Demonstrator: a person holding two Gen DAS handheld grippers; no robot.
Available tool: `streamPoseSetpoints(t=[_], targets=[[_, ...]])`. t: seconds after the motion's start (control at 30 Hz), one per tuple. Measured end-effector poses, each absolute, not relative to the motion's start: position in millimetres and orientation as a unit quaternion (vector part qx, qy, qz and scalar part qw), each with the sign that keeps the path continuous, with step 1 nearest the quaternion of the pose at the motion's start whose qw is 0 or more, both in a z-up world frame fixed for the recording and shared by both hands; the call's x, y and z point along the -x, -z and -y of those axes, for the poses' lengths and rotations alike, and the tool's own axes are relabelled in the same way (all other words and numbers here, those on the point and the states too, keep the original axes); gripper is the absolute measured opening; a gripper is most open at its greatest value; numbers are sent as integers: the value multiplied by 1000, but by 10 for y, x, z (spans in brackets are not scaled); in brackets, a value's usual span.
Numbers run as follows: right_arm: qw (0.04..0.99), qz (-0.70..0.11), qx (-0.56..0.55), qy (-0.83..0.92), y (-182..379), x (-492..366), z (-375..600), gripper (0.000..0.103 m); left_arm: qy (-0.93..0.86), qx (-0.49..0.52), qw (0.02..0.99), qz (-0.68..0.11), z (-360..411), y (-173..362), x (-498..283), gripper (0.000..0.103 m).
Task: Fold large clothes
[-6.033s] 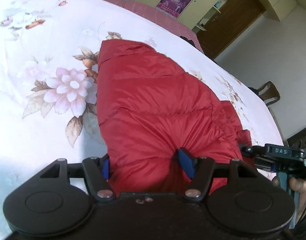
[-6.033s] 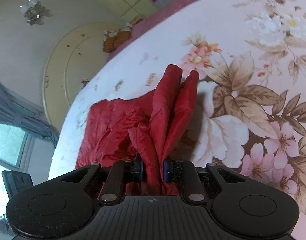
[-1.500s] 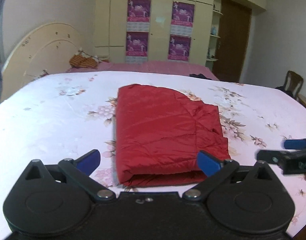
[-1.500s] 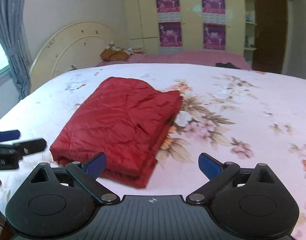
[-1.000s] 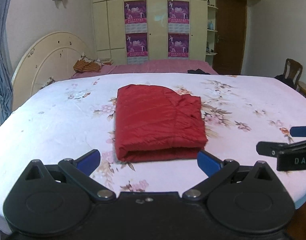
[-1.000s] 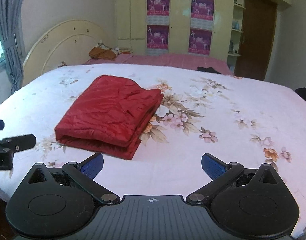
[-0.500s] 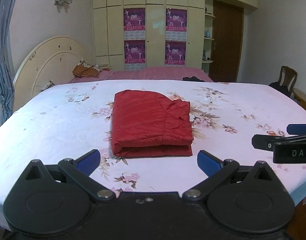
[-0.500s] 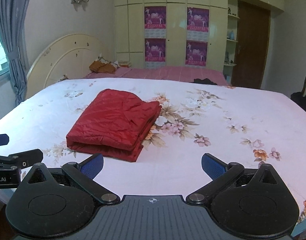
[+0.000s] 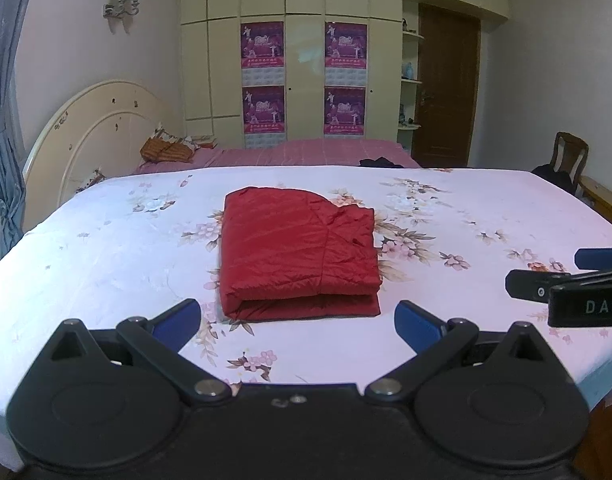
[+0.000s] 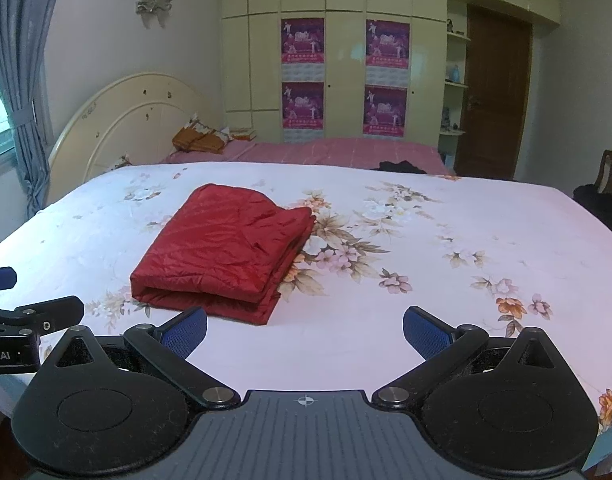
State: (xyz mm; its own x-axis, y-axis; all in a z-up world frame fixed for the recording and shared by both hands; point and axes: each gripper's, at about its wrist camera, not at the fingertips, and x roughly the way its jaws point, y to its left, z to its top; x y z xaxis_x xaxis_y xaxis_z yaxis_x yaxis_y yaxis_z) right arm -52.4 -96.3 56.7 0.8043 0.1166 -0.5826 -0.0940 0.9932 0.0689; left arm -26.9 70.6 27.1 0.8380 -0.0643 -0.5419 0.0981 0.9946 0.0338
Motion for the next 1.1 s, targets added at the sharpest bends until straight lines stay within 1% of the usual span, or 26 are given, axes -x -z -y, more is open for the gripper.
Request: streamPoseSetpoints(t=[1.1], targets=[[949, -309, -16, -58, -576, 493, 911, 103, 43, -26, 958, -282, -749, -253, 237, 103]])
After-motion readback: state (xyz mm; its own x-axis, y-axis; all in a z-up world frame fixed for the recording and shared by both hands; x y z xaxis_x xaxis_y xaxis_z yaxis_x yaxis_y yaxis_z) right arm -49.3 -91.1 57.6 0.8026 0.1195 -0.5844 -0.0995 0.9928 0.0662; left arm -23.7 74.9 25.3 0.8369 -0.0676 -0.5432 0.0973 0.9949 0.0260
